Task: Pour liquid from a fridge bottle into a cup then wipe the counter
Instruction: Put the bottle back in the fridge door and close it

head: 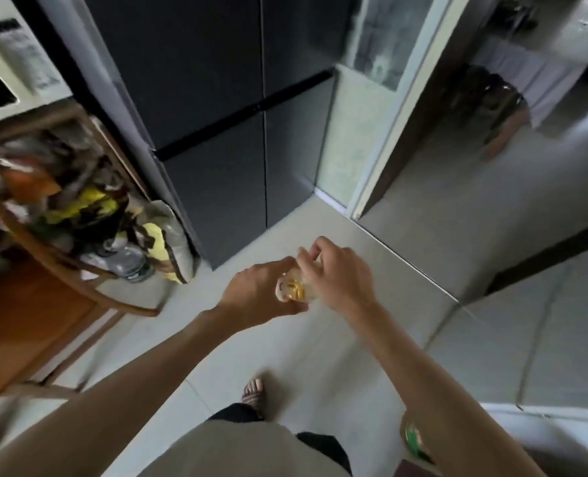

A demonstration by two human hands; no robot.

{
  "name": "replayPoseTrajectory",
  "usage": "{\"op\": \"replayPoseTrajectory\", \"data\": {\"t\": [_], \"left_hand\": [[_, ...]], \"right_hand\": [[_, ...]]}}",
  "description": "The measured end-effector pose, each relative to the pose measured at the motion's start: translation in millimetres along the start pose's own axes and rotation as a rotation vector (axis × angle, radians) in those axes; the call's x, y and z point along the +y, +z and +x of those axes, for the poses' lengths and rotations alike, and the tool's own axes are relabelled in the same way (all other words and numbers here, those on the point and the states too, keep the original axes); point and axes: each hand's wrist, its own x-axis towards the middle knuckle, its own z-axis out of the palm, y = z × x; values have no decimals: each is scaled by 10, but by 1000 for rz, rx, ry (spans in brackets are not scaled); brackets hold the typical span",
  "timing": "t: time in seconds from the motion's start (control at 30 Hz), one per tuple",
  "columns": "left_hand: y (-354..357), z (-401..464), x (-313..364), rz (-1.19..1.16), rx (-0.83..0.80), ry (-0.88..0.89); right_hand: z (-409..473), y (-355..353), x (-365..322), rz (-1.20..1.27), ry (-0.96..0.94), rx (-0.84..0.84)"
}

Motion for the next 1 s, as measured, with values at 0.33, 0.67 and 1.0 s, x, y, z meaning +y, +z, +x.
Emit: {"op": "replayPoseTrajectory", "data": {"t": [0.33,0.67,1.0], "left_hand": [[-615,666,-720,-5,215,-209],[-597,2142,-575,-137,446,-367],[-944,3498,38,-408,553,-472]], "right_hand": [[1414,293,-680,-9,-243,-167],[3011,6,-88,161,-469,-391],[4303,-510,486,249,-499,-853]]}}
